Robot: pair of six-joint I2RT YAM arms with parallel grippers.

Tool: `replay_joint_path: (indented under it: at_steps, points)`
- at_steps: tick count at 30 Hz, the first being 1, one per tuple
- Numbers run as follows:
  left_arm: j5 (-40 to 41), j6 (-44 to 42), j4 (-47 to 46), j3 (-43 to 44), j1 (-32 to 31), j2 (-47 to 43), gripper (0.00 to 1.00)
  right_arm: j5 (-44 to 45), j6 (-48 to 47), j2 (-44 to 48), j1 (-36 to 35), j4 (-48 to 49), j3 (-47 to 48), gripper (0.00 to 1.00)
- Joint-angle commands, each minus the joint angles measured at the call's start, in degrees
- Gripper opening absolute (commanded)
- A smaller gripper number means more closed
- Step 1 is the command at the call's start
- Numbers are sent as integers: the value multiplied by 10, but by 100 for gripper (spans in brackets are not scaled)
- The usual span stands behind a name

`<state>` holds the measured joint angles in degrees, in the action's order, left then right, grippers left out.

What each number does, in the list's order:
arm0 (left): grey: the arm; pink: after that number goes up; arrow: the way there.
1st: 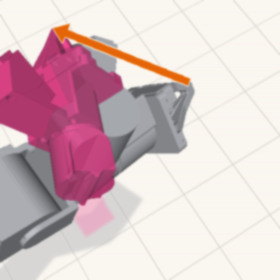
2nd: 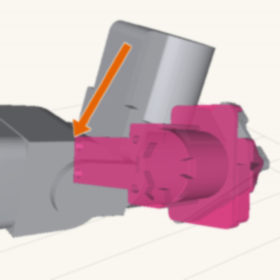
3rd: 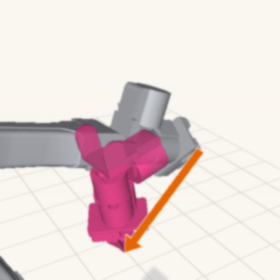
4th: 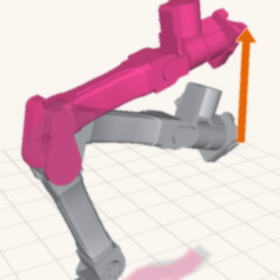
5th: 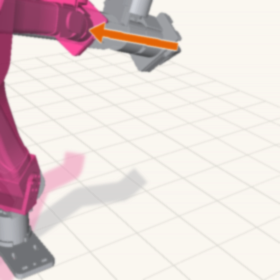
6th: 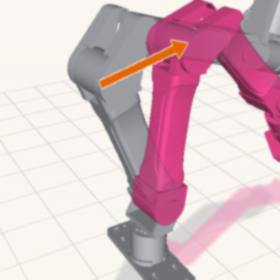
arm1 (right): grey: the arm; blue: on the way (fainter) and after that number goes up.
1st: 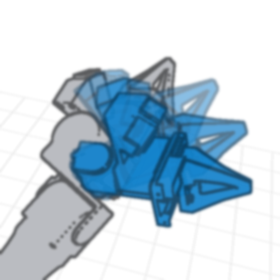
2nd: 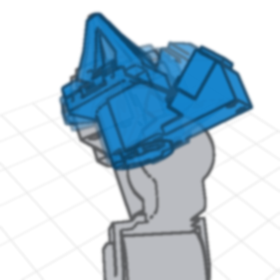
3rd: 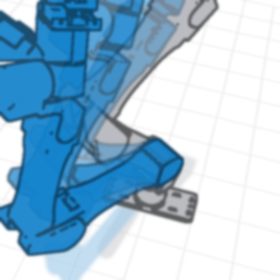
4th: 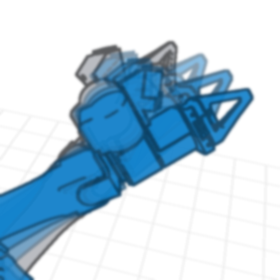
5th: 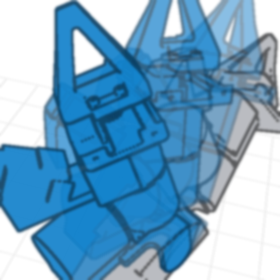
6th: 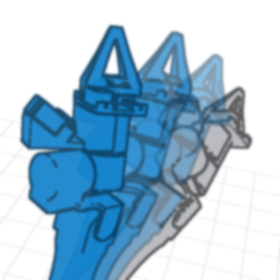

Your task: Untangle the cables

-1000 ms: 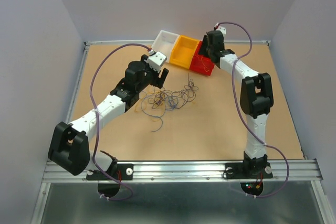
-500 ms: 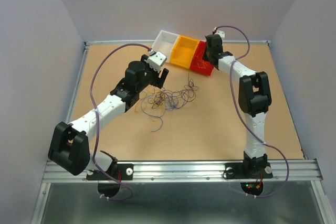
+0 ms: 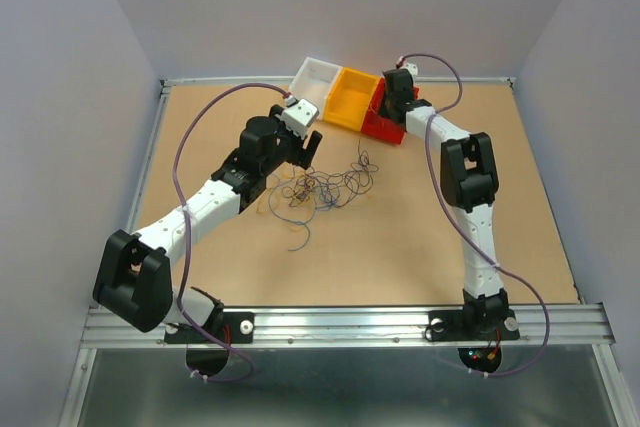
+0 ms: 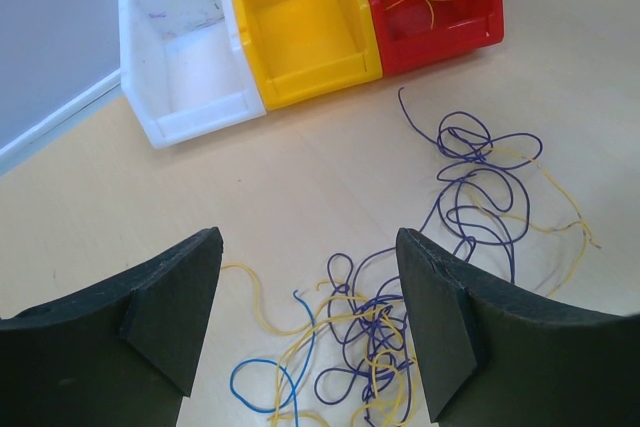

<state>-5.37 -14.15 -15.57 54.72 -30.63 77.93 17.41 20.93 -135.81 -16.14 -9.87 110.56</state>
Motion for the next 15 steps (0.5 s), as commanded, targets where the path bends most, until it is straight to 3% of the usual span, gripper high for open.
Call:
replay_joint_path:
  at_steps: [1,10,15]
  points:
    - [0,-7,-17,12,1,-5,82,-19,12,-36,5,4,51,1]
    - [0,-7,-17,12,0,-6,82,-8,17,-15,5,4,37,1]
    - [1,-6,-17,11,0,-8,82,3,12,52,5,4,-10,13]
